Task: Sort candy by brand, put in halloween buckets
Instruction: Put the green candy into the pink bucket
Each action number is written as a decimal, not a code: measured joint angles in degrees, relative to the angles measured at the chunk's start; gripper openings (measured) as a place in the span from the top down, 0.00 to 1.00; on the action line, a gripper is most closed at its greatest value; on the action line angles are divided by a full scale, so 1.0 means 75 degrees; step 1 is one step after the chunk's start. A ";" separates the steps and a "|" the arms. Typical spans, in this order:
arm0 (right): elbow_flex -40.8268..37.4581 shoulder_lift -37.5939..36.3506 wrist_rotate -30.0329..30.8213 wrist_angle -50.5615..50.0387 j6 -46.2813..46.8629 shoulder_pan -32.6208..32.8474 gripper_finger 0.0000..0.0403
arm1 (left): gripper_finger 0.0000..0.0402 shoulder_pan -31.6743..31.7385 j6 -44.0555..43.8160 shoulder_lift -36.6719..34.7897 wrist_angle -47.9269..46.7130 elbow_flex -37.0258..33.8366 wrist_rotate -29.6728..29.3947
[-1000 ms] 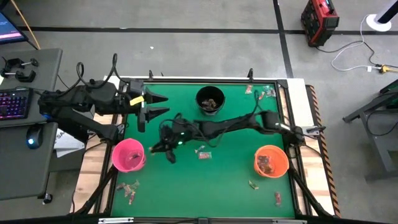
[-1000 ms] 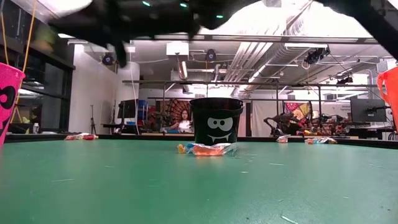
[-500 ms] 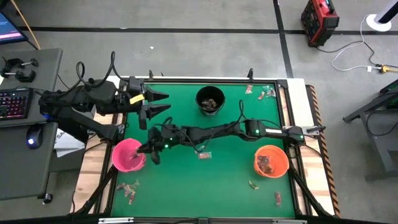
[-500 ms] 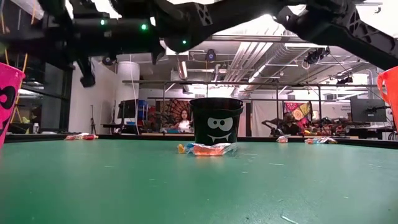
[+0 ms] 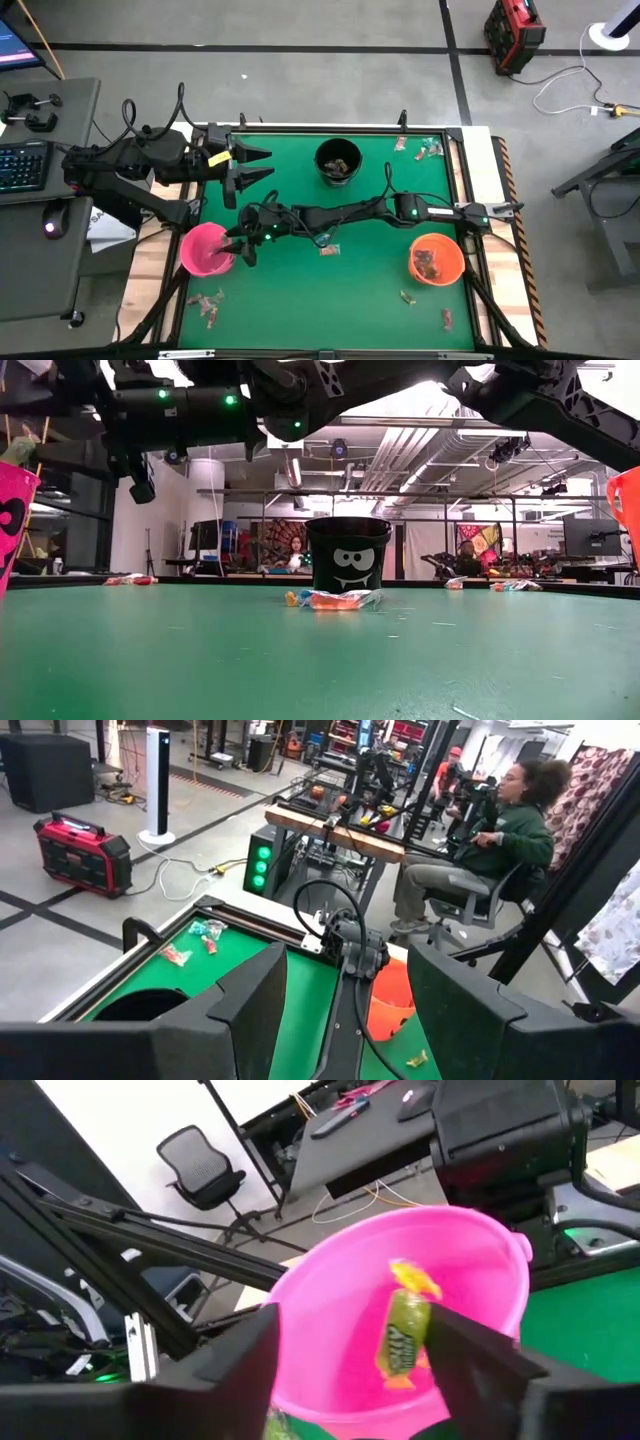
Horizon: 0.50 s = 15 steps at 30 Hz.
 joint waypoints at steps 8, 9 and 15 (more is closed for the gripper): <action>0.0000 -0.0029 -0.1585 -0.0003 -0.0195 -0.0076 0.27 | 0.50 0.0006 0.0182 0.0000 -0.0003 0.0000 0.0000; 0.0000 -0.0029 -0.1736 0.0009 -0.0356 -0.0072 0.27 | 0.50 0.0006 0.0231 0.0000 -0.0003 0.0000 0.0000; 0.0285 -0.0046 -0.0481 -0.0727 -0.1381 -0.0016 0.27 | 0.50 0.0006 0.0254 -0.0029 -0.0009 0.0000 0.0000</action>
